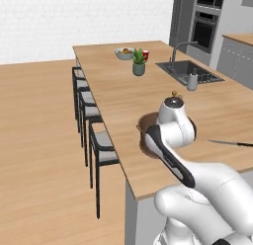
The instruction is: Open the cabinet, pick up the bread from the cabinet and place it in the basket. Then move the basket to the dining counter.
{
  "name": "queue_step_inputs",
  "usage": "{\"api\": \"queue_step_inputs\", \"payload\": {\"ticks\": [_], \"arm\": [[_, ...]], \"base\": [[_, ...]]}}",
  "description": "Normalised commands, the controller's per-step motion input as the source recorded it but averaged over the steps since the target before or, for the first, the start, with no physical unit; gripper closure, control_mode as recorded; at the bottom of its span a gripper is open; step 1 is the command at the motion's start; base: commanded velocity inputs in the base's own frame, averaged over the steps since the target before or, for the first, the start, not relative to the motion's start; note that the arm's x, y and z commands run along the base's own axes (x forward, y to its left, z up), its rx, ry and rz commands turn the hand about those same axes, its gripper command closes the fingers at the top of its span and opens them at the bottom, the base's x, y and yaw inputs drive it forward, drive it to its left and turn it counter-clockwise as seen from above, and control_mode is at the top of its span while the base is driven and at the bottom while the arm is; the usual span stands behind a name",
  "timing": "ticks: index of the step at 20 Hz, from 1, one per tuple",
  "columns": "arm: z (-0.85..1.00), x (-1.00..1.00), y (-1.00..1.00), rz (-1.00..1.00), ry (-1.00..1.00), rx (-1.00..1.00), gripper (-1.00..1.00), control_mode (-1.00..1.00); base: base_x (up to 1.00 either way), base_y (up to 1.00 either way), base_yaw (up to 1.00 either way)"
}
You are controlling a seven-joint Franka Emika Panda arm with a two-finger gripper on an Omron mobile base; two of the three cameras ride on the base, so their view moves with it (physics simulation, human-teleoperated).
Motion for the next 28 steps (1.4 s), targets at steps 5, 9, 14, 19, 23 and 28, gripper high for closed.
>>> {"api": "queue_step_inputs", "payload": {"ticks": [5,9,14,19,23,28], "arm": [[-0.11,1.0,-0.38,0.0,0.1,-0.03,1.0,-1.0],[-0.09,1.0,-0.48,0.01,0.14,0.0,1.0,-1.0],[-0.32,1.0,-0.2,0.01,0.06,0.0,1.0,-1.0],[-0.64,0.84,-0.07,0.03,0.0,0.0,1.0,-1.0],[-0.77,0.28,0.0,0.03,0.0,0.03,1.0,-1.0],[-0.72,-0.04,0.0,0.0,0.0,0.0,-1.0,-1.0]], "base": [[0.0,0.0,0.0],[0.0,0.0,0.0],[0.0,0.0,0.0],[0.0,0.0,0.0],[0.0,0.0,0.0],[0.0,0.0,0.0]]}}
